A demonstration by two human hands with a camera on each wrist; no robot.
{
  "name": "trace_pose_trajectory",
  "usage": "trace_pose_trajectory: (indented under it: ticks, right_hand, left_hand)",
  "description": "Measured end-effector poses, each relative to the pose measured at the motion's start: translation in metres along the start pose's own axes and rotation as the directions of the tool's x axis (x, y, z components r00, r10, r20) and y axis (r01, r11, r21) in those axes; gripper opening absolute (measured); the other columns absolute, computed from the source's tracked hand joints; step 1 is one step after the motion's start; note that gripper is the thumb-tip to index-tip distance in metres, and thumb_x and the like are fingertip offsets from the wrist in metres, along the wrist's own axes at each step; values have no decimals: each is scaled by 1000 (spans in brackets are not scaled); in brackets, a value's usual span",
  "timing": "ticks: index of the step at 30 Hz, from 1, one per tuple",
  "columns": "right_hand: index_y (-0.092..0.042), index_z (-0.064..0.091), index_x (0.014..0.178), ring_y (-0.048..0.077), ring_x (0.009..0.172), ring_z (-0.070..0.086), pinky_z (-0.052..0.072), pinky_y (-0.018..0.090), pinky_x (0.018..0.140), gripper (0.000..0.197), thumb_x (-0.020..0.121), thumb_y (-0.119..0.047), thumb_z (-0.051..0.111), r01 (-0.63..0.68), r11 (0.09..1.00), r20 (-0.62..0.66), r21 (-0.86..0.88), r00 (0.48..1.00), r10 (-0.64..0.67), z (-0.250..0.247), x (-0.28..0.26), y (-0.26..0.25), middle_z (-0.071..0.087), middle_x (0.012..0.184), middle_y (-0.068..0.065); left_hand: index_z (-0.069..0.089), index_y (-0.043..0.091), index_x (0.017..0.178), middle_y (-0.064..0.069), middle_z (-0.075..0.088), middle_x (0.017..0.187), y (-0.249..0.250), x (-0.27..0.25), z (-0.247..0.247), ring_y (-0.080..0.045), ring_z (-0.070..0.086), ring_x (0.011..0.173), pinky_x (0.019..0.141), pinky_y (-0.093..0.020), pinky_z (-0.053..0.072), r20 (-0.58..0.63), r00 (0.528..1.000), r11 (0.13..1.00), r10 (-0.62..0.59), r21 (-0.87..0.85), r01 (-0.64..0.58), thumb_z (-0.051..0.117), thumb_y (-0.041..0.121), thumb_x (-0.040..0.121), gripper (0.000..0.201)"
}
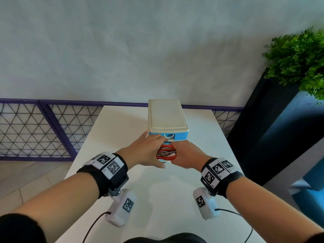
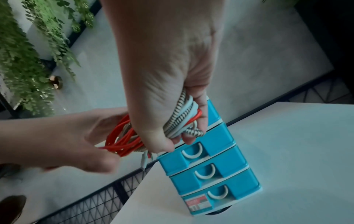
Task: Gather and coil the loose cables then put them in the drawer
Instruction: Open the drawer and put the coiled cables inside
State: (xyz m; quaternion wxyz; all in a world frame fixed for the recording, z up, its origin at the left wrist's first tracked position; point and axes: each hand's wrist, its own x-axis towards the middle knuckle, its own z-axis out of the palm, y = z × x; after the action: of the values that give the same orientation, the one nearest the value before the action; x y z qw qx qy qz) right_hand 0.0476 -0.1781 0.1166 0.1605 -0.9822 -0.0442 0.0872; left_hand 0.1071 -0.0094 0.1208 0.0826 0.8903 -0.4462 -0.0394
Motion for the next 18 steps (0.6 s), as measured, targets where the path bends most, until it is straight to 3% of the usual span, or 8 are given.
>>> trace_pose_trajectory:
  ticks: [2, 4, 7, 10, 13, 18]
  right_hand:
    - [-26, 59, 107, 23, 88, 64, 54, 36, 73, 29, 78, -27, 56, 0, 999, 7, -54, 1000, 1, -2, 4, 7, 68, 98, -2]
    - [-24, 57, 112, 24, 91, 64, 51, 33, 72, 31, 81, -26, 56, 5, 995, 18, -103, 1000, -3, -3, 7, 11, 67, 102, -1]
    - [-22, 52, 122, 26, 94, 64, 51, 34, 73, 41, 82, -32, 59, 18, 988, 31, -156, 999, -13, -4, 15, 11, 67, 107, 2]
    - [-19, 48, 128, 28, 98, 64, 54, 38, 77, 51, 80, -32, 61, 12, 981, 41, -196, 999, -4, -7, 23, 12, 66, 112, 6]
    - [-20, 51, 125, 28, 101, 64, 55, 40, 83, 47, 81, -31, 62, 13, 984, 26, -177, 1000, -8, -10, 29, 17, 66, 115, 5]
    - [-21, 56, 120, 26, 101, 64, 54, 38, 85, 42, 79, -29, 64, 36, 992, 32, -117, 999, -32, -10, 36, 23, 68, 113, 3]
  left_hand:
    - [38, 30, 130, 9, 52, 124, 0, 5, -9, -12, 47, 113, 98, -30, 33, 35, 999, 984, -12, -177, 18, 59, 68, 71, 74]
    - [34, 25, 138, 1, 47, 136, -1, 11, -17, -17, 45, 122, 103, -35, 37, 8, 999, 951, -51, -305, 51, 48, 59, 86, 64]
    - [33, 17, 142, -2, 40, 144, -7, 22, -17, -16, 38, 132, 106, -29, 31, 36, 988, 945, -148, -289, 152, 32, 42, 99, 50]
    - [40, 13, 137, -4, 43, 139, -10, 30, -11, -18, 41, 128, 104, -30, 33, 73, 984, 959, -161, -224, 174, 27, 30, 101, 41]
    - [48, 8, 127, -6, 49, 129, -12, 34, -9, -18, 48, 116, 96, -27, 38, 35, 989, 971, -145, -189, 149, 30, 17, 101, 33]
    - [55, 12, 115, -4, 55, 115, -22, 40, -9, -20, 56, 103, 87, -35, 49, 28, 990, 982, -137, -125, 139, 56, 7, 89, 27]
